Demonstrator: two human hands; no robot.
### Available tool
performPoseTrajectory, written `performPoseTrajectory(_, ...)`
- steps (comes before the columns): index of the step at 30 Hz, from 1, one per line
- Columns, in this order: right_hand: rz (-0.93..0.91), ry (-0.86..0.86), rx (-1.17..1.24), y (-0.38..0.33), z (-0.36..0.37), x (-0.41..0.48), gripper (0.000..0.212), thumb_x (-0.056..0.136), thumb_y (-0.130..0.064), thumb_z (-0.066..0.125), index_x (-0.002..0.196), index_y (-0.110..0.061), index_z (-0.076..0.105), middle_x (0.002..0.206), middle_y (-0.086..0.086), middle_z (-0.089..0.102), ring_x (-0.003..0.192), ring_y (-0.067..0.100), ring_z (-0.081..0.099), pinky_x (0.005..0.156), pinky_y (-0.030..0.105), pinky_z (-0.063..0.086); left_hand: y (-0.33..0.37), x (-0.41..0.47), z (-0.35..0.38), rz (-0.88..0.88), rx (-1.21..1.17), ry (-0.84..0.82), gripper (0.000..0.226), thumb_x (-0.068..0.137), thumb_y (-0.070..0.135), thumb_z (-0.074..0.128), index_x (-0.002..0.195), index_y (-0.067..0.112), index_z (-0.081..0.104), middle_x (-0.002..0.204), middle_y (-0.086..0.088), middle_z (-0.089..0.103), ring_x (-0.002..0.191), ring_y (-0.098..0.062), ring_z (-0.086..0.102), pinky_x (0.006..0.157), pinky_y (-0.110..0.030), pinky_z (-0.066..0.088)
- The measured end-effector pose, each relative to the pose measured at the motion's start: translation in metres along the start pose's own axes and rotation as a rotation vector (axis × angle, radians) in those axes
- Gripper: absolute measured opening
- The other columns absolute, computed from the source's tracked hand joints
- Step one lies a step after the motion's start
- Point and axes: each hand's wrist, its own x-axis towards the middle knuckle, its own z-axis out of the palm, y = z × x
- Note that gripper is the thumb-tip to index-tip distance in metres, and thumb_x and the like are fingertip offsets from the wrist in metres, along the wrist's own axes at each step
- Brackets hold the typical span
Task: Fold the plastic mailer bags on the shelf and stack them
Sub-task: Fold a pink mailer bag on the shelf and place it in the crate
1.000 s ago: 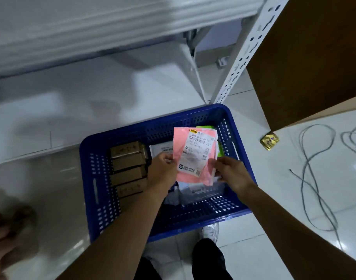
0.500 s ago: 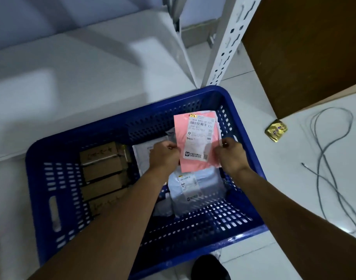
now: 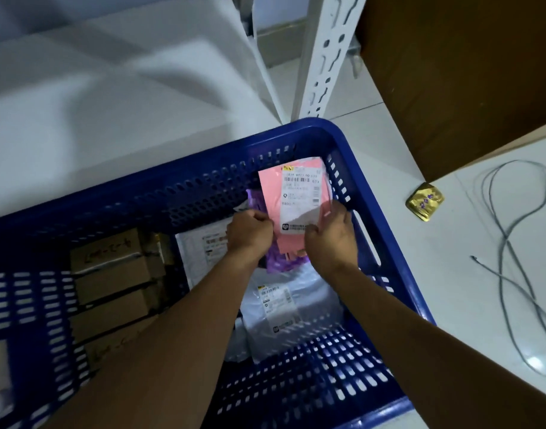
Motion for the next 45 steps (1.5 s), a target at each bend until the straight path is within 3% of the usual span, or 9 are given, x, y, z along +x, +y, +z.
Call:
performPoseTrajectory(7,-0.028,-0.091,-0.094,0.015,0.013,0.003,0.075,0.086,-0.017,0.057,0.150,-0.007,0.020,0.142,0.018,0.038,0.129,0.038,0.040,0.108,0.052,0.037,0.002,0.007,0.005,0.070,0.185,0.017,0.020,0.087,0.012,0.064,0.071,0.022,0.070,0.089,-0.005,0.075,0.084,-0.025,0.071,0.081,-0.036,0.060)
performPoseTrajectory(13,-0.166,-0.290,-0.338,0.023,0.019,0.001,0.085,0.092,-0.029,0.053,0.158,-0.017,0.001,0.166,0.009,0.002,0.152,0.030,0.003,0.123,0.050,0.014,0.000,0.009,0.006,0.100,0.402,-0.045,0.016,0.089,0.023,0.061,0.084,0.013,0.072,0.094,-0.011,0.073,0.086,-0.030,0.068,0.073,-0.032,0.052)
performPoseTrajectory(18,-0.256,-0.276,-0.364,0.027,0.025,0.006,0.082,0.093,-0.019,0.046,0.159,-0.016,-0.003,0.167,0.008,-0.009,0.153,0.027,-0.008,0.124,0.049,0.009,0.002,-0.003,0.008,0.651,0.753,0.187,0.026,0.097,0.016,0.056,0.120,0.007,0.063,0.119,-0.013,0.059,0.108,-0.028,0.059,0.076,-0.031,0.046)
performPoseTrajectory(20,-0.289,-0.228,-0.329,0.028,0.027,0.011,0.080,0.097,-0.017,0.040,0.158,-0.010,-0.011,0.166,0.011,-0.015,0.153,0.025,-0.013,0.125,0.045,0.007,0.005,0.004,0.015,0.827,0.835,0.136,0.045,0.094,0.013,0.058,0.138,0.007,0.052,0.138,-0.014,0.049,0.125,-0.028,0.049,0.093,-0.038,0.052)
performPoseTrajectory(23,-0.370,-0.161,-0.340,0.033,0.033,0.022,0.075,0.096,-0.025,0.030,0.157,-0.006,-0.009,0.166,0.015,-0.011,0.154,0.026,-0.009,0.125,0.042,0.008,0.010,0.021,0.028,0.850,1.036,-0.054,0.077,0.095,0.021,0.055,0.159,0.009,0.015,0.168,-0.013,0.005,0.154,-0.027,0.006,0.124,-0.043,0.018)
performPoseTrajectory(26,-0.357,-0.145,-0.383,0.046,0.044,0.039,0.076,0.096,-0.023,0.032,0.157,-0.010,-0.011,0.166,0.010,-0.012,0.154,0.024,-0.008,0.126,0.040,0.009,0.005,0.039,0.035,0.953,1.158,-0.096,0.075,0.100,0.028,0.042,0.160,0.008,0.002,0.168,-0.010,-0.010,0.155,-0.021,-0.011,0.125,-0.035,-0.002)
performPoseTrajectory(30,-0.338,-0.144,-0.452,0.064,0.058,0.052,0.074,0.097,-0.013,0.036,0.158,-0.005,-0.007,0.166,0.013,-0.011,0.154,0.027,-0.003,0.123,0.031,0.000,-0.010,0.060,0.038,0.929,1.149,-0.189,0.067,0.105,0.030,0.029,0.161,0.013,-0.004,0.168,-0.003,-0.013,0.154,-0.016,-0.013,0.126,-0.037,0.000)
performPoseTrajectory(35,-0.403,-0.035,-0.465,0.087,0.079,0.057,0.075,0.094,-0.017,0.047,0.158,-0.002,0.009,0.165,0.016,0.008,0.152,0.030,0.013,0.123,0.042,0.022,-0.032,0.081,0.042,0.979,1.118,-0.159,0.068,0.102,0.045,0.013,0.161,0.014,-0.002,0.168,-0.003,-0.009,0.155,-0.016,-0.010,0.126,-0.043,0.004)
performPoseTrajectory(45,-0.436,-0.013,-0.405,0.104,0.084,0.065,0.080,0.094,-0.010,0.051,0.159,-0.010,0.003,0.167,0.009,0.003,0.153,0.024,0.009,0.119,0.035,0.018,-0.054,0.096,0.057,1.065,0.905,-0.106,0.084,0.096,0.062,0.028,0.159,0.009,0.016,0.168,-0.008,0.010,0.155,-0.020,0.006,0.125,-0.045,0.011)
